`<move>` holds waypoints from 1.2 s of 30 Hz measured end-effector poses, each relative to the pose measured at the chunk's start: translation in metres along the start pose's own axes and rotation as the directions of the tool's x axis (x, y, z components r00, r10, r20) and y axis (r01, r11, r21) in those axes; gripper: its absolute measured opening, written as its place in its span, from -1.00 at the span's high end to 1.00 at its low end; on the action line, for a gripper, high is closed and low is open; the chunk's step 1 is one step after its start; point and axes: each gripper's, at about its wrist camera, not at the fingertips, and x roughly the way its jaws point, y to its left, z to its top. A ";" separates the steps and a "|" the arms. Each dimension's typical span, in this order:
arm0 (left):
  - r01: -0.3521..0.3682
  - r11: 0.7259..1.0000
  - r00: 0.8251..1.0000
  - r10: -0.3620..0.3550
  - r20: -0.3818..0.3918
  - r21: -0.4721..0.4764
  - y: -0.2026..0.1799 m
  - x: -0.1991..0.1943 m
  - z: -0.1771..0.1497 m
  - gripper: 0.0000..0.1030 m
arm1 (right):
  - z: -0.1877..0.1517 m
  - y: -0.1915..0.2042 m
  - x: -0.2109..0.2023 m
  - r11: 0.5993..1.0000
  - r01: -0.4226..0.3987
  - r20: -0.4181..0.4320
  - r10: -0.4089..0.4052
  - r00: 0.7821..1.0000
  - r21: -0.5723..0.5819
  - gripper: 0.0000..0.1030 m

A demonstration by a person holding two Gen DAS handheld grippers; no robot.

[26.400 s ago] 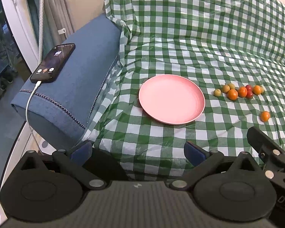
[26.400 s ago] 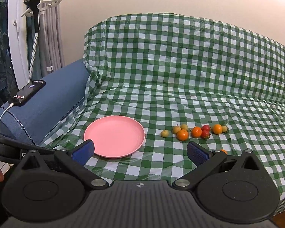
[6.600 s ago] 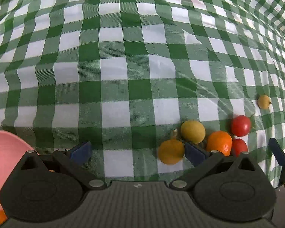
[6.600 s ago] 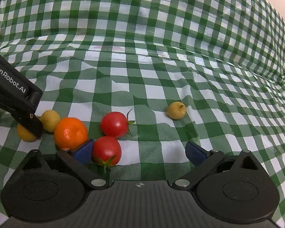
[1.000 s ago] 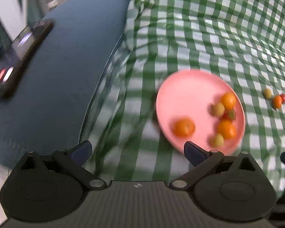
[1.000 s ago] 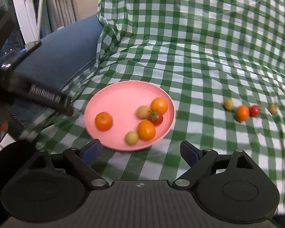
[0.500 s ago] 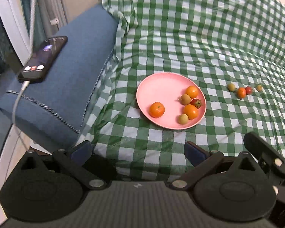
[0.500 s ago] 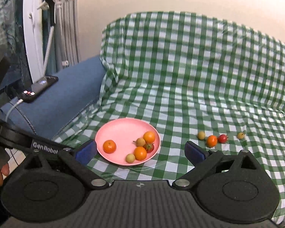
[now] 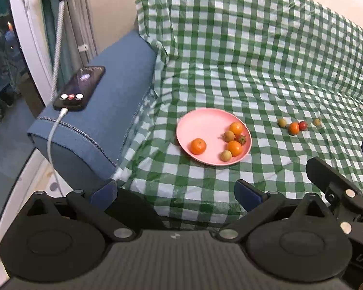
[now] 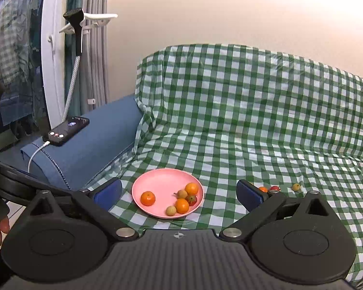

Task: Organize fruits
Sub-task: 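Lift both open tools back from the plate toward the fruit row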

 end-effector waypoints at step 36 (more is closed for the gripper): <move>-0.016 1.000 0.999 0.017 -0.036 0.023 -0.005 0.011 -0.003 -1.00 | -0.013 -0.022 0.002 0.999 -0.019 -0.031 0.021 0.999 0.040 -0.96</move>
